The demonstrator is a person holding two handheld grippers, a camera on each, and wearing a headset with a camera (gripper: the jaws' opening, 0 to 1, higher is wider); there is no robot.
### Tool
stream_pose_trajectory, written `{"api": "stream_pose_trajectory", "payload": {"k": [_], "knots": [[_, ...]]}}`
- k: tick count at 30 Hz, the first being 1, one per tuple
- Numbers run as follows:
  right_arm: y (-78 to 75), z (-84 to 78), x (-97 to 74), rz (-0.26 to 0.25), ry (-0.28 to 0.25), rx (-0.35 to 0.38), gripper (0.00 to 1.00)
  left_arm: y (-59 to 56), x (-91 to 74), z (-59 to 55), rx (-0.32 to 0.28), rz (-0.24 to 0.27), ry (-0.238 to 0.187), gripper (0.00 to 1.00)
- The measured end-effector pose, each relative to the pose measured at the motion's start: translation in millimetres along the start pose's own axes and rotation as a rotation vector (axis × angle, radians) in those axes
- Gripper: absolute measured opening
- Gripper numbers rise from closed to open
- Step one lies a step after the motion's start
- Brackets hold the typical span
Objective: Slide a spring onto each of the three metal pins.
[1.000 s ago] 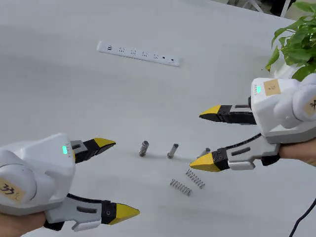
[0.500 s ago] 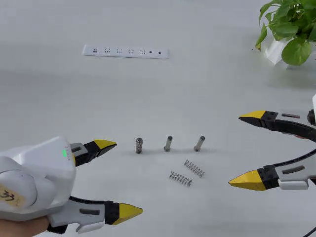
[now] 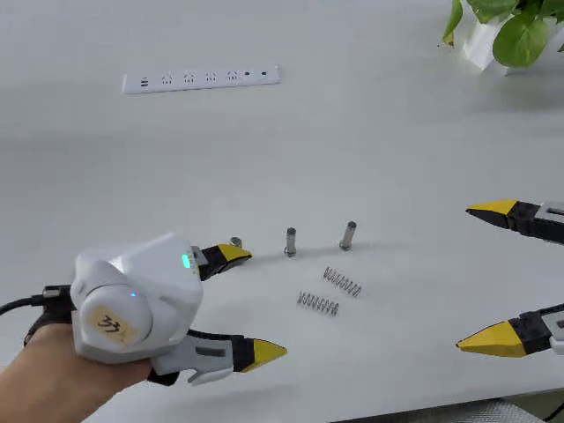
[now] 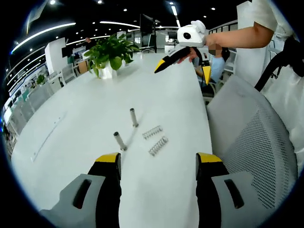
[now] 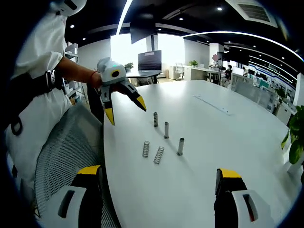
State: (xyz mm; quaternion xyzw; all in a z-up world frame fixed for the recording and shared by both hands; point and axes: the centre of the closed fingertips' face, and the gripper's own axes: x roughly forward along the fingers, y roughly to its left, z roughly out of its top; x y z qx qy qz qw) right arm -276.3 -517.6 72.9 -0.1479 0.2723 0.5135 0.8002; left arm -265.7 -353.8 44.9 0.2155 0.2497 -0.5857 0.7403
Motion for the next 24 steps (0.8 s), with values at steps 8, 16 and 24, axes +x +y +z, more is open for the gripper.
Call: {"api": "stream_pose_trajectory", "payload": {"k": [8, 16, 24], "knots": [[-8.2, -16.8, -8.2, -0.007, 0.004, 0.013, 0.99, -3.8, 38.4, -8.4, 0.058, -0.054, 0.075, 0.46], [-12.7, -21.3, -12.4, -0.038, -0.018, 0.044, 0.96, -5.3, 61.7, -21.3, 0.116, -0.087, 0.158, 0.34], [-14.0, -24.7, -16.4, -0.051, -0.020, 0.052, 0.94, -1.8, 71.4, -30.5, 0.150, -0.093, 0.210, 0.25]]}}
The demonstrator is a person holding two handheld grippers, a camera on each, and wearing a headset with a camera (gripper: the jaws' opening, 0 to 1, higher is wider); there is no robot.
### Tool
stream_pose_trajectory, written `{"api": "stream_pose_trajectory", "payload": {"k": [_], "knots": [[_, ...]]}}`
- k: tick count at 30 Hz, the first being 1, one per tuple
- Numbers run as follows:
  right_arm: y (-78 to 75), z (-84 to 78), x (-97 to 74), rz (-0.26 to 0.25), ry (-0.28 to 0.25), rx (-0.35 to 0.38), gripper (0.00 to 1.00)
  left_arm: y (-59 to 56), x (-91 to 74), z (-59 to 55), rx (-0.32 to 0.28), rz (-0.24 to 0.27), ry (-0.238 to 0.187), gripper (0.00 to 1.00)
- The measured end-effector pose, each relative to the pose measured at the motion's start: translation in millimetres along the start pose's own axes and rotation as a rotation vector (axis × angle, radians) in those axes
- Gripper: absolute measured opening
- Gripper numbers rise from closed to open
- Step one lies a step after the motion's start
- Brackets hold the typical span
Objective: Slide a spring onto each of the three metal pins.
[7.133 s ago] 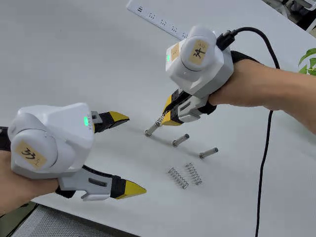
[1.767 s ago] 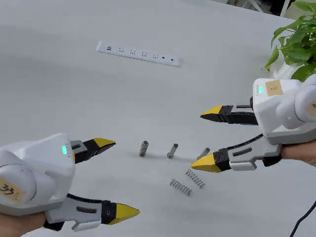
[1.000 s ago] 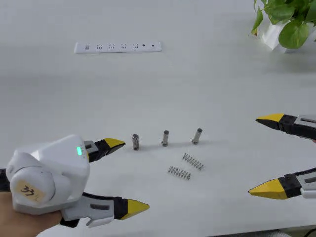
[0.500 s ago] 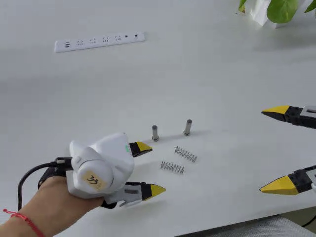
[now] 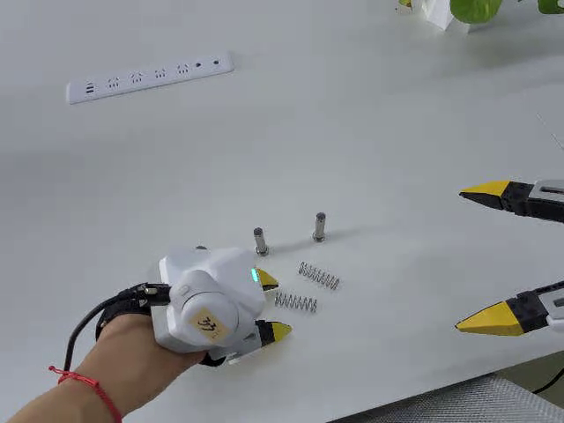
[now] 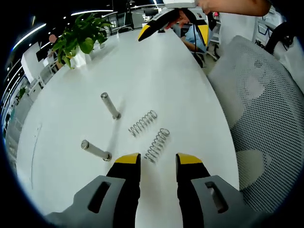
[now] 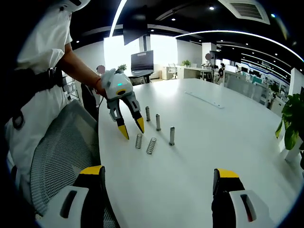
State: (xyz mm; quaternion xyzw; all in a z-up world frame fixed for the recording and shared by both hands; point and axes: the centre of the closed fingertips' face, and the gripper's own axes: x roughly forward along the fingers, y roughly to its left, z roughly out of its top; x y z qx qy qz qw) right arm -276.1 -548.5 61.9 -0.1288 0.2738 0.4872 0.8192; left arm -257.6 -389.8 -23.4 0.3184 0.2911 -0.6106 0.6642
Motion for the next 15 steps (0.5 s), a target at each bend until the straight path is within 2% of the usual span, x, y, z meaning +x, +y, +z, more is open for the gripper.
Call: {"api": "stream_pose_trajectory", "payload": {"k": [5, 8, 15], "knots": [[0.4, 0.0, -0.1, -0.004, -0.004, 0.006, 0.93, 2.5, 2.7, 0.9, 0.008, 0.001, 0.004, 0.22], [1.0, 0.1, 0.4, -0.007, -0.004, 0.008, 0.93, 4.3, 5.6, -2.5, 0.024, 0.005, 0.033, 0.19], [2.3, 1.9, 1.1, -0.011, -0.009, 0.011, 0.91, 3.1, 8.4, -4.0, 0.026, -0.002, 0.046, 0.12]]}}
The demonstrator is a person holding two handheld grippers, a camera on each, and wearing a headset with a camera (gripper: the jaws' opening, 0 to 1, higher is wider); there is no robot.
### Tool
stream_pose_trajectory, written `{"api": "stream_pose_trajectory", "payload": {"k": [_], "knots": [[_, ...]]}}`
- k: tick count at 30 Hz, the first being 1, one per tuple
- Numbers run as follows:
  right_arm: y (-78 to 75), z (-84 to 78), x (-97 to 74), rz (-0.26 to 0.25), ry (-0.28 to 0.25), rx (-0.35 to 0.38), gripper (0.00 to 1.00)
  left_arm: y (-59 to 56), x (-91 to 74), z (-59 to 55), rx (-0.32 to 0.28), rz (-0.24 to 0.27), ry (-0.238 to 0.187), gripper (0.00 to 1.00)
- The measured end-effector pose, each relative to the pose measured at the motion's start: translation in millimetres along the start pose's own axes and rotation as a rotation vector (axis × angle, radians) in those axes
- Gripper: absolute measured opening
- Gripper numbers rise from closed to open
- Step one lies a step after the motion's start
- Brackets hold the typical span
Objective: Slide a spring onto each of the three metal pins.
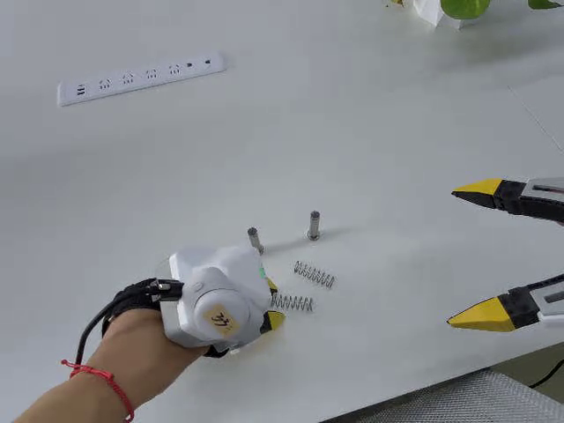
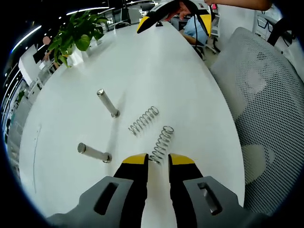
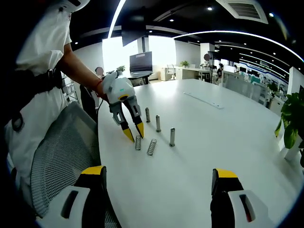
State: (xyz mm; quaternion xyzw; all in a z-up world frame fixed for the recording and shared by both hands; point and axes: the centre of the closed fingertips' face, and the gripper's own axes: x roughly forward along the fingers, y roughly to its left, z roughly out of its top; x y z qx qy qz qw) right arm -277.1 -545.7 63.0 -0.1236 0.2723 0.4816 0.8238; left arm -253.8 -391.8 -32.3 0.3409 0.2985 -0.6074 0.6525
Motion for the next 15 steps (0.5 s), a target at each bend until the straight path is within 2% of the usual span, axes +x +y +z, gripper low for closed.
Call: {"api": "stream_pose_trajectory", "payload": {"k": [5, 15], "knots": [[-0.3, -1.0, -0.5, -0.006, -0.001, 0.004, 0.90, -2.1, -0.4, 0.1, -0.007, -0.005, 0.007, 0.08], [0.6, -0.8, 0.1, -0.013, -0.010, 0.013, 0.90, -1.8, 0.8, -0.4, -0.008, -0.012, 0.053, 0.07]]}}
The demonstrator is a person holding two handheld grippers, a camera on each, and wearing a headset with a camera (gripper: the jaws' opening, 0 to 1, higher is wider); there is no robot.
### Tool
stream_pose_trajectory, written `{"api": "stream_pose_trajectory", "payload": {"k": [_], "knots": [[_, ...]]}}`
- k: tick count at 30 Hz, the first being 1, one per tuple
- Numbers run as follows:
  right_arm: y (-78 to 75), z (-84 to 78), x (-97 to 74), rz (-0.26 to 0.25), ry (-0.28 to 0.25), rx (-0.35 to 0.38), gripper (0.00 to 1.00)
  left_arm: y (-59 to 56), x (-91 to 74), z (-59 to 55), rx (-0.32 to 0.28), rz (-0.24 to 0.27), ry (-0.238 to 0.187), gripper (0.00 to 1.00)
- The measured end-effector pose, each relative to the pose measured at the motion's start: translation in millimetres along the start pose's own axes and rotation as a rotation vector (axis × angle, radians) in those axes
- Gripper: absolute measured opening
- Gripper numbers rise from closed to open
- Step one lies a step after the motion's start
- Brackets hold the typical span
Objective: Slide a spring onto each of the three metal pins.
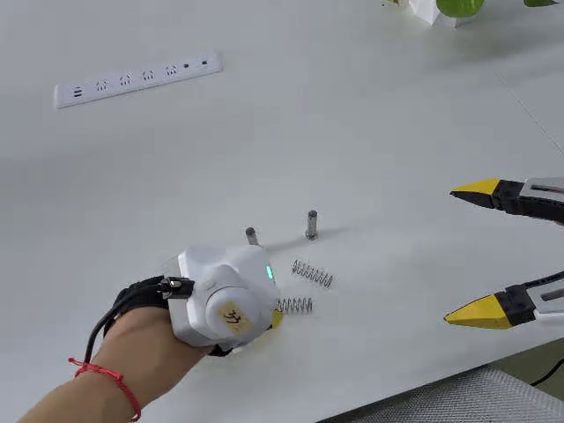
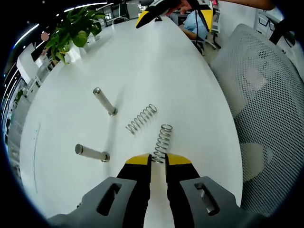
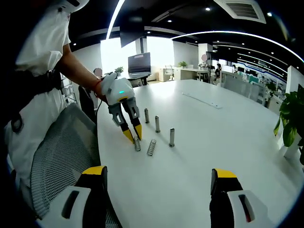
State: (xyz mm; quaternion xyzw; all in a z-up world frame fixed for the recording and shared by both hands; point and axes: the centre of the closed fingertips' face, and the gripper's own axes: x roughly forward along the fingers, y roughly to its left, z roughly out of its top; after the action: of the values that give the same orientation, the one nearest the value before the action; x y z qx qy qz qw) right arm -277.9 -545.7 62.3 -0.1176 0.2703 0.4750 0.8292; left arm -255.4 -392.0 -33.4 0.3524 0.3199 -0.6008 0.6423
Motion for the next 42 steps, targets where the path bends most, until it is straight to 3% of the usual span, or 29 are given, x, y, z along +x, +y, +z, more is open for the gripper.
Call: {"api": "stream_pose_trajectory", "payload": {"k": [7, 13, 20, 29, 38, 42], "knots": [[1.5, -0.4, 1.0, -0.001, -0.002, 0.002, 0.88, -0.6, 1.1, -0.7, -0.031, -0.016, 0.035, 0.07], [2.7, 0.6, 1.5, -0.005, -0.006, 0.006, 0.87, -5.5, 1.0, 0.3, -0.090, -0.035, 0.033, 0.07], [5.4, 1.9, 4.0, 0.000, -0.009, 0.011, 0.87, -7.9, -1.2, 3.6, -0.109, -0.039, 0.018, 0.07], [5.0, 3.5, 4.1, -0.003, -0.010, 0.010, 0.86, -11.6, -0.4, -0.2, -0.082, -0.047, 0.041, 0.07], [5.2, 5.3, 3.1, -0.007, -0.013, 0.014, 0.86, -12.2, -0.1, -1.6, -0.010, -0.054, 0.090, 0.07], [4.6, 5.9, 2.9, -0.011, -0.013, 0.015, 0.86, -14.4, -0.3, -0.1, -0.040, -0.066, 0.083, 0.07]]}}
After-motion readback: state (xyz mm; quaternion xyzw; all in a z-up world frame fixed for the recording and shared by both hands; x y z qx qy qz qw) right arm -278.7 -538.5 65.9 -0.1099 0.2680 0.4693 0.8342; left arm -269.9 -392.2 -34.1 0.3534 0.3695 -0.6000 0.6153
